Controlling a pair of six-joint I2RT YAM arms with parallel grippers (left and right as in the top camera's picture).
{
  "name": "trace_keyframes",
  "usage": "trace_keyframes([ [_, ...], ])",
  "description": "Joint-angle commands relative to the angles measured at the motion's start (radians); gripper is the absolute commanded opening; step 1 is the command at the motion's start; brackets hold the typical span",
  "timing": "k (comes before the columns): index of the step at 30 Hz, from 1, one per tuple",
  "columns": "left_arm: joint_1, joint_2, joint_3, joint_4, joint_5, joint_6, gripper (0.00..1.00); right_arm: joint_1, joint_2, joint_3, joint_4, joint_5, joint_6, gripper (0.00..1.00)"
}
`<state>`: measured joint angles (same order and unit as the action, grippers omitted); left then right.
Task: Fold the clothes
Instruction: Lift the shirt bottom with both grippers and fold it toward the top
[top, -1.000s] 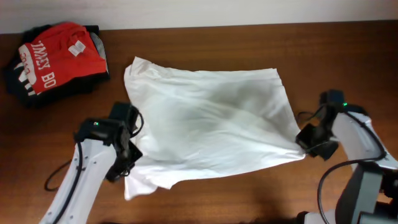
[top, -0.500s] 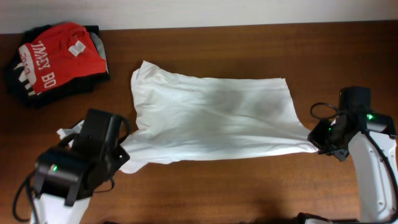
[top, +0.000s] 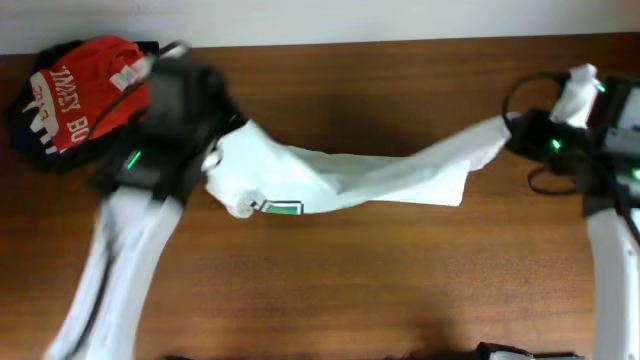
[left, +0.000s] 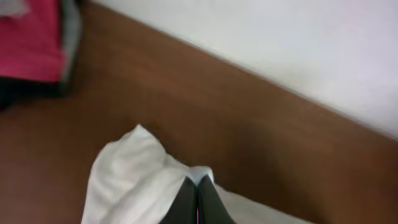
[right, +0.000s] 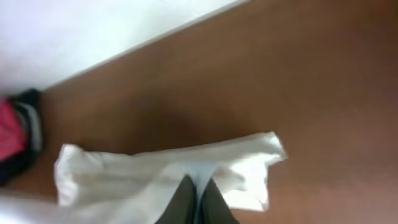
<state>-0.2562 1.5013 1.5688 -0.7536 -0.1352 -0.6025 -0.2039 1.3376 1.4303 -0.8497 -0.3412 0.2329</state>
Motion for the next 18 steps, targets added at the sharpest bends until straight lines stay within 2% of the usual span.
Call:
trace_keyframes([
  [1,0.047,0.245,0.234,-0.006,0.125,0.177,0.01,0.032,0.063,0.136,0.076,-0.085,0.014,0.04],
  [3,0.069,0.323,0.573,-0.159,0.121,0.237,0.01,-0.006,0.093,0.416,-0.034,-0.08,-0.007,0.04],
  [5,0.09,0.332,0.838,-0.234,0.11,0.285,0.01,-0.064,0.117,0.684,-0.148,-0.067,-0.016,0.04],
  [6,0.108,0.331,1.015,-0.29,0.11,0.291,0.01,-0.121,0.136,0.888,-0.232,-0.067,-0.017,0.04],
  [9,0.151,0.33,1.27,-0.393,0.11,0.291,0.01,-0.208,0.144,1.092,-0.348,-0.066,-0.02,0.04],
  [11,0.168,0.329,1.352,-0.462,0.114,0.291,0.01,-0.247,0.143,1.132,-0.421,-0.066,-0.045,0.04],
  [13,0.172,0.332,1.361,-0.552,0.114,0.291,0.01,-0.261,0.158,1.125,-0.507,-0.066,-0.067,0.04],
  [16,0.163,0.369,1.305,-0.692,0.127,0.29,0.01,-0.261,0.224,1.091,-0.661,-0.068,-0.1,0.04],
  [18,0.154,0.44,1.202,-0.84,0.169,0.289,0.01,-0.251,0.304,1.048,-0.816,-0.072,-0.175,0.04],
])
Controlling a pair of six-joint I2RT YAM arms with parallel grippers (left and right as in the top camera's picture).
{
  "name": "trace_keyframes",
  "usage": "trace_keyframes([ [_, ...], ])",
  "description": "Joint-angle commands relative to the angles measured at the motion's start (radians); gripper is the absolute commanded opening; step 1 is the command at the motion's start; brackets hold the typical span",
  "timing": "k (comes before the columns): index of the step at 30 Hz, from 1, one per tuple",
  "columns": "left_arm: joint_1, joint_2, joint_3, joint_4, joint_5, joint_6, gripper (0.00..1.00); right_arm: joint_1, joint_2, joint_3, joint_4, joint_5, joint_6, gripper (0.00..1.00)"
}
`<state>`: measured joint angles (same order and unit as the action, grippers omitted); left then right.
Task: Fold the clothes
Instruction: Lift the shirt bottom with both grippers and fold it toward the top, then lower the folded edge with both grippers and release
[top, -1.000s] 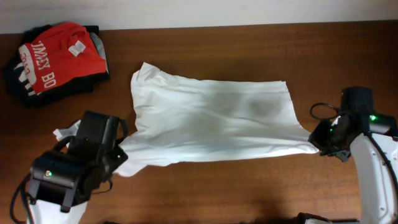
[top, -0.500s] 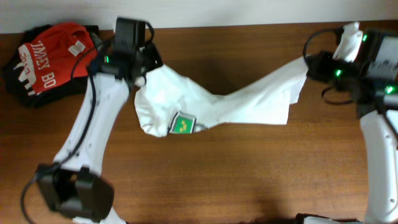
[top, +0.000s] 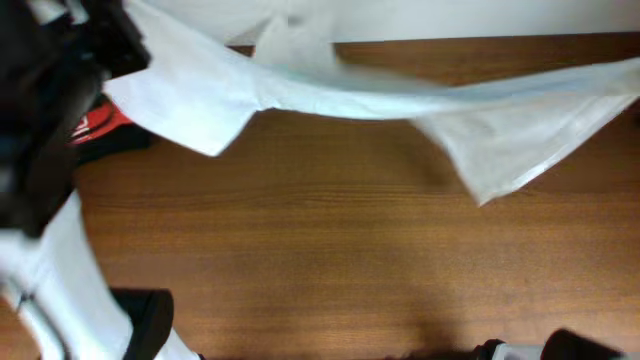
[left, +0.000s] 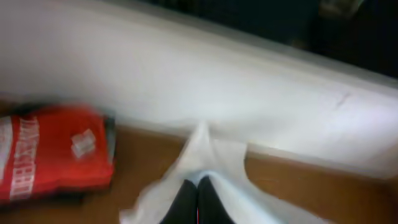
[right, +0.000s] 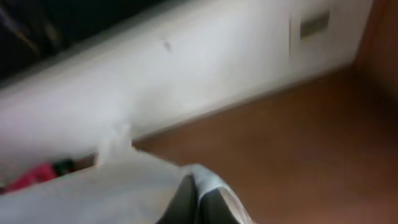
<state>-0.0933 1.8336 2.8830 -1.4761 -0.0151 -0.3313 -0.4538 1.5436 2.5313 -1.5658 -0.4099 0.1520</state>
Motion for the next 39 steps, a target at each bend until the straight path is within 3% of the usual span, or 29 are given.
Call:
trace_keyframes([
  [1,-0.01,0.126,-0.14,-0.147,0.05,0.013,0.01,0.01,0.121,-0.076,-0.133,-0.006,-0.127,0.04],
  [6,-0.031,0.193,-0.439,-0.212,0.105,-0.015,0.01,0.104,0.128,-0.42,-0.13,0.002,-0.218,0.04],
  [8,-0.034,0.174,-0.508,-0.212,0.105,-0.015,0.01,0.107,0.123,-0.477,-0.129,0.003,-0.227,0.04],
  [17,-0.061,-0.192,-0.83,-0.212,0.101,-0.016,0.01,0.115,-0.073,-0.558,-0.133,0.127,-0.143,0.04],
  [22,-0.09,-0.365,-1.167,-0.212,0.092,-0.095,0.01,0.134,-0.213,-0.826,-0.129,0.134,-0.143,0.04],
  [28,-0.09,-0.549,-1.314,-0.212,0.08,-0.158,0.01,0.133,-0.372,-1.117,-0.092,0.161,-0.079,0.04],
  [33,-0.087,-0.659,-1.325,-0.212,0.016,-0.239,0.01,0.133,-0.48,-1.121,-0.063,0.308,0.086,0.04],
  [39,-0.087,-0.638,-1.403,-0.211,-0.003,-0.277,0.01,0.133,-0.508,-1.153,-0.064,0.26,0.093,0.04],
])
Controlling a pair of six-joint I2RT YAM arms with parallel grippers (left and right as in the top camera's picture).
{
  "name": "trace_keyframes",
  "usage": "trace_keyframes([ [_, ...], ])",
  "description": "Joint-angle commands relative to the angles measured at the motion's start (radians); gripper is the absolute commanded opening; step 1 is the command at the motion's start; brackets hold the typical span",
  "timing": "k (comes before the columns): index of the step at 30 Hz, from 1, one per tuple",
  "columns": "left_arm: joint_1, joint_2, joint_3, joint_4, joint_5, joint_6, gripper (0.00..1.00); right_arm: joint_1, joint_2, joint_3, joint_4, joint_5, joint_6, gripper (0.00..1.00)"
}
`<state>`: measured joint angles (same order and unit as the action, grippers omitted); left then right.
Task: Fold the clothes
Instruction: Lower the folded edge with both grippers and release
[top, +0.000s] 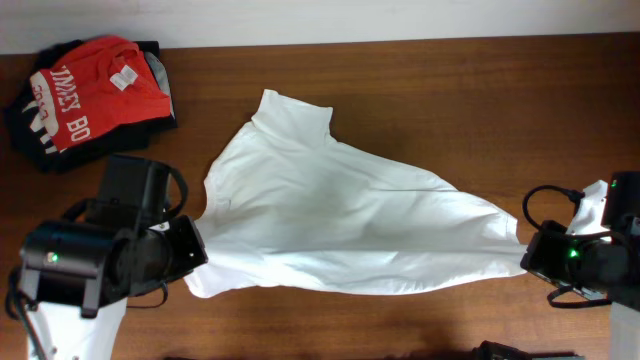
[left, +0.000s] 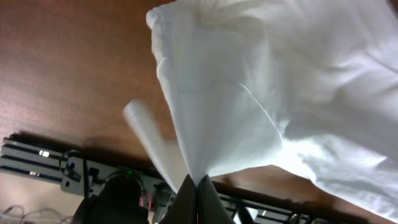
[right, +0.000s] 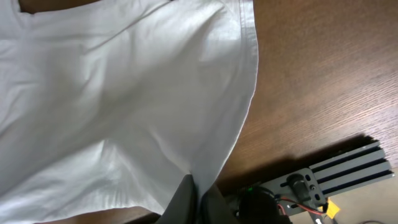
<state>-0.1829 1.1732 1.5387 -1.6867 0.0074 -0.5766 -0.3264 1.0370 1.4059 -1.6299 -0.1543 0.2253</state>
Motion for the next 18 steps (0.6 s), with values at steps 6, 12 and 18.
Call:
trace_keyframes([
  [6,0.003,0.078,-0.183,0.056,-0.038,-0.031,0.01,0.006,-0.002,-0.2,0.032,-0.063,0.019,0.04],
  [12,0.002,0.143,-0.184,0.169,-0.079,-0.053,0.01,0.006,0.01,-0.367,0.198,-0.142,0.094,0.04],
  [18,0.003,0.277,-0.185,0.261,-0.138,-0.061,0.01,0.005,0.059,-0.437,0.33,0.079,0.235,0.04],
])
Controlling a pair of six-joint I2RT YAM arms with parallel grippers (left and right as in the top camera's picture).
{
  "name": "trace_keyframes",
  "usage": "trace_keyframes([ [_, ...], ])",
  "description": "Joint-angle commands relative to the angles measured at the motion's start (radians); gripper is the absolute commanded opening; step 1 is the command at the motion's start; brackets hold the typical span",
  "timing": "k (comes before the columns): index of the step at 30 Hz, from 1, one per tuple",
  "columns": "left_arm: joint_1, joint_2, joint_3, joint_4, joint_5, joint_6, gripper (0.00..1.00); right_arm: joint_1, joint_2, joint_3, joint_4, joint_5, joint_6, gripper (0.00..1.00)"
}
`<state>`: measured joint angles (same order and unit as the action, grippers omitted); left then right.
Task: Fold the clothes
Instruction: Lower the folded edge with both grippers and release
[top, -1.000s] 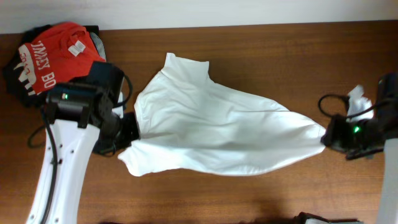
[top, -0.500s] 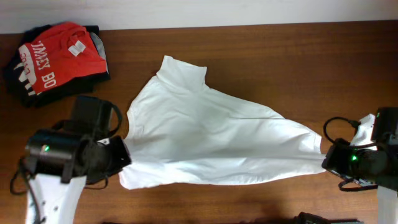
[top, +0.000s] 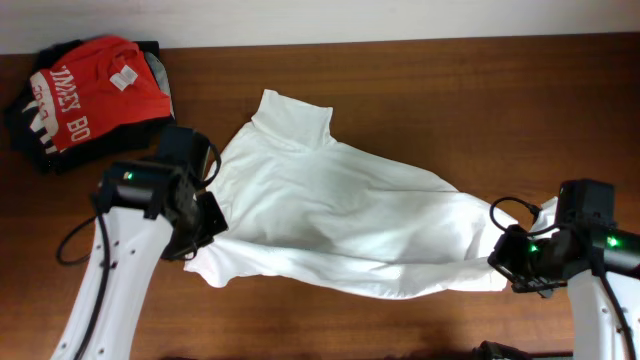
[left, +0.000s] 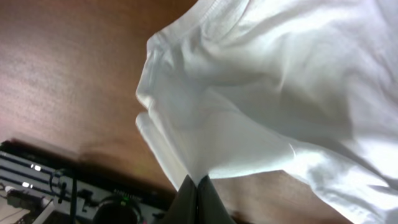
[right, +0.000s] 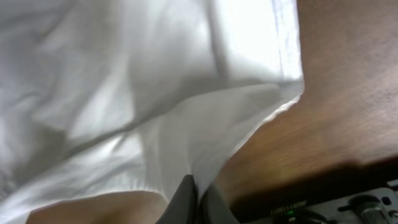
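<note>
A white T-shirt (top: 340, 225) lies spread across the middle of the brown table, its collar end toward the back. My left gripper (top: 200, 232) is shut on the shirt's left front corner (left: 186, 168). At the right, my right gripper (top: 503, 262) is shut on the shirt's right front corner (right: 205, 155). In both wrist views the dark fingers pinch white cloth between them. A red shirt with white lettering (top: 85, 85) sits bunched on dark clothing at the back left.
The pile of dark and red clothes (top: 40, 130) occupies the back left corner. A white wall (top: 400, 20) runs along the table's far edge. Dark rails and cables (left: 56, 199) show beyond the table's front edge in the wrist views.
Both grippers, still shut on the shirt's corners, have moved a little toward the back and inward. The shirt's front edge has slackened and bunched slightly.
First the white shirt hung bunched between both shut grippers near the table's back. Then it was raised high and stretched across the view. Later it lay spread flat with both grippers near the front edge, and now they sit slightly further in.
</note>
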<state>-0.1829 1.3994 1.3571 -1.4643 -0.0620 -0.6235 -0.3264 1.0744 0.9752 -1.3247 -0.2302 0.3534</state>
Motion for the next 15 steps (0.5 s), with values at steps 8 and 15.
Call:
trace_keyframes([
  [8,0.003,0.132,-0.003,0.293,-0.1,-0.016,0.01,0.006,0.129,-0.007,0.105,0.247,0.206,0.04],
  [15,0.003,0.257,-0.003,0.485,-0.155,-0.016,0.01,0.006,0.225,-0.011,0.134,0.288,0.238,0.04],
])
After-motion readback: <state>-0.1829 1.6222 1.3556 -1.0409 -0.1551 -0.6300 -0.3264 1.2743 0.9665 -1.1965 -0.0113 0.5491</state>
